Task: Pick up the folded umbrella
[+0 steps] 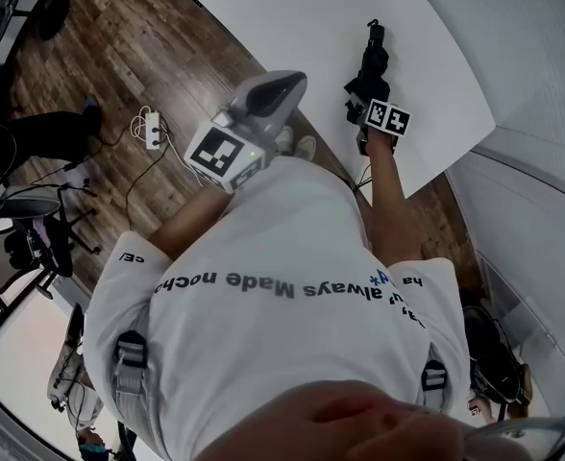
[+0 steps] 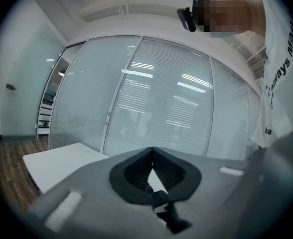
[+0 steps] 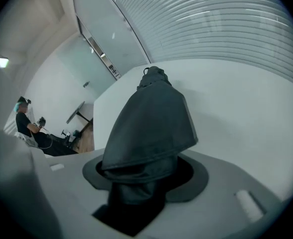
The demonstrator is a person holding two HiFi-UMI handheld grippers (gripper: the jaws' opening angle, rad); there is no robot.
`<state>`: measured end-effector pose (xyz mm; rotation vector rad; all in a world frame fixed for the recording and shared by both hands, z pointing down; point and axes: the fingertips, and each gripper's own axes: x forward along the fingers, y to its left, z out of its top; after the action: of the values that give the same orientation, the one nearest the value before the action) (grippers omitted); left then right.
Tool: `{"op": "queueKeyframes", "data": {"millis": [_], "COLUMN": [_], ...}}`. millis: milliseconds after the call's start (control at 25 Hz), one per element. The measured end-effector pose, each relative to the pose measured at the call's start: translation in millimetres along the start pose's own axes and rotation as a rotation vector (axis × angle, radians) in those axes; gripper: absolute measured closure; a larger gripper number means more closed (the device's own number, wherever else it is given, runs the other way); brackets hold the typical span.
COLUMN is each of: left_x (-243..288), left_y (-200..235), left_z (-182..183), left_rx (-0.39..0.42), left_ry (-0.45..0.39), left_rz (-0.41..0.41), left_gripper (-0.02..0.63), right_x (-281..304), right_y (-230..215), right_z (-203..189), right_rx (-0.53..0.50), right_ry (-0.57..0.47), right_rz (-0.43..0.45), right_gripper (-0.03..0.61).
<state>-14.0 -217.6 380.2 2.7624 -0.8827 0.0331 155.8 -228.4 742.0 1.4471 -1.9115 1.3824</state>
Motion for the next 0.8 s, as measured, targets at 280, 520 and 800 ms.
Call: {"op": "queueKeyframes", "data": {"millis": [280,520,800], "left_x": [7.9,15.7,18.8], "left_y": [4.5,1.0,7.5], "left_z": [0.4,0.2,2.5], "left_rx": [-0.008,-0.001,0.001], "left_ry": [-0.004,-0.006,-0.012], "left_rz": [-0.012,-0.025,-0.035], "left_gripper": [0.614,0.614,0.614], "right_x": [-60.8,-144.7,-222.5], "right_y": [53.3,119.7,189.3], "right_z": [64.8,113.0,142.0], "right_rx": [-0.106,-0.275,-0.443], "right_ry": [-0.244,-0.451,-0.633], "right_rz": [0.144,0.237,0.291], "right_gripper": [0.339,0.339,0.337]}}
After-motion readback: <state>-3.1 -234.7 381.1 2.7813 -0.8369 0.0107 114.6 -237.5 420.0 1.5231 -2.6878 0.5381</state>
